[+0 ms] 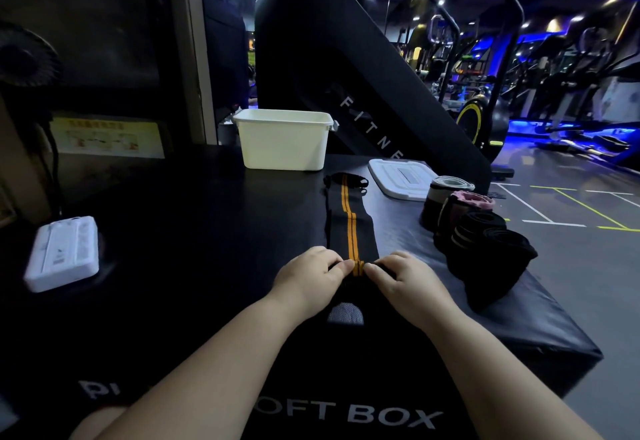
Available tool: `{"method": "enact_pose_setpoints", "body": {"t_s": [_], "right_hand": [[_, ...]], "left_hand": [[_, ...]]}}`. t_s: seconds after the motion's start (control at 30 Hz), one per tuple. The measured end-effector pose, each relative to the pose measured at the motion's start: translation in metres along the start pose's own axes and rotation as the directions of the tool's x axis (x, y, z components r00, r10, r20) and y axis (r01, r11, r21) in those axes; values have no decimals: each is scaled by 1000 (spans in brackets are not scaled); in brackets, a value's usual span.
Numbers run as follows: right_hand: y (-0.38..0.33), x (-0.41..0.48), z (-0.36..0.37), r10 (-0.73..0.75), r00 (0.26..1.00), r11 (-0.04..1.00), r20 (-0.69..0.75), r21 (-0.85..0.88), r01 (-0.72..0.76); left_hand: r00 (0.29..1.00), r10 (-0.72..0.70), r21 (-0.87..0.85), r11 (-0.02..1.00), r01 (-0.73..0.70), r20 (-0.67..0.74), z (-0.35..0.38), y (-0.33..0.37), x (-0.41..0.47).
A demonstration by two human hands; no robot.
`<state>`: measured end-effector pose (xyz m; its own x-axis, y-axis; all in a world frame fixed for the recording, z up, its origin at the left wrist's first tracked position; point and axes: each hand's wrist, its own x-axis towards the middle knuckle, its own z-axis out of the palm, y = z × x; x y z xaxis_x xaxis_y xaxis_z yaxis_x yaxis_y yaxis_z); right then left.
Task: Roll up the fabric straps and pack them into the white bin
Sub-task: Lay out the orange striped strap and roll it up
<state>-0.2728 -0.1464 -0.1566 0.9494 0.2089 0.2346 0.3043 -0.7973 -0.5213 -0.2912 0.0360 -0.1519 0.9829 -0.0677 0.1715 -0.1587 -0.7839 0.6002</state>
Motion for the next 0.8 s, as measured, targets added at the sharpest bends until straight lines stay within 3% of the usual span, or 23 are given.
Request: {"method": "enact_pose_setpoints", "body": {"t_s": [0.13,0.37,0.5,0.63,0.73,0.8], "right_hand": [[1,-5,2,-2,1000,1000,-30,9,2],[4,-10,4,-54,988,967,-147,240,89],[6,-13,-2,-87,991,959,-97,262,110],[10,-14,-9,-103,995,964,1,247,100],[11,-12,-9,-127,992,967,7,223,122],[11,-11,-7,-137,991,970,-7,204,135]], "left_hand": [[1000,-19,48,999,18,17,-2,4,3],[993,-71,91,994,62,98,-5,8,10],[986,-113,95,990,102,122,-6,12,12],[999,-43,124,991,46,-27,2,9,8],[978,14,-57,998,-27,-208,8,0,6],[963,82,-130,984,-118,-256,8,-4,6]]}}
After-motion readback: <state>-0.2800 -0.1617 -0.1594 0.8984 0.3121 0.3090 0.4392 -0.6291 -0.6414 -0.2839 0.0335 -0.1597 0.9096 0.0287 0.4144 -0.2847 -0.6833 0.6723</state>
